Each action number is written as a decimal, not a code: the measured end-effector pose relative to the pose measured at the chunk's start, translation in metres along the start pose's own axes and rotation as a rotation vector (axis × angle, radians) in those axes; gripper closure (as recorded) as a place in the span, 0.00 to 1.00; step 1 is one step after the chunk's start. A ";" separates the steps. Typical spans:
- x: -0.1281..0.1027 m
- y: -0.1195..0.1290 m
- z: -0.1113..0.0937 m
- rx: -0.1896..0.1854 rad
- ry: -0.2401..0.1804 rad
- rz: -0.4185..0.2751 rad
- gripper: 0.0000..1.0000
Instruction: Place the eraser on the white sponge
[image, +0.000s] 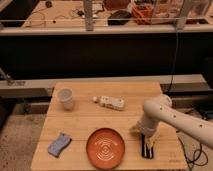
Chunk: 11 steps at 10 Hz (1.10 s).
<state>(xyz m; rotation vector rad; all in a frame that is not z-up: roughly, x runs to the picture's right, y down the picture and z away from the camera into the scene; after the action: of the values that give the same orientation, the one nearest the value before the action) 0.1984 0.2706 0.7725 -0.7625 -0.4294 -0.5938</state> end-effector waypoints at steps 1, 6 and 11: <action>0.000 0.000 0.000 0.000 0.000 0.000 0.20; 0.000 0.000 -0.001 -0.006 -0.008 0.001 0.20; 0.000 0.001 -0.001 -0.011 -0.014 0.002 0.20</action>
<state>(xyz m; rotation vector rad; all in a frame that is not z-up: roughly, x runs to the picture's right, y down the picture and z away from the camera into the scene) 0.1987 0.2707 0.7715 -0.7777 -0.4384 -0.5896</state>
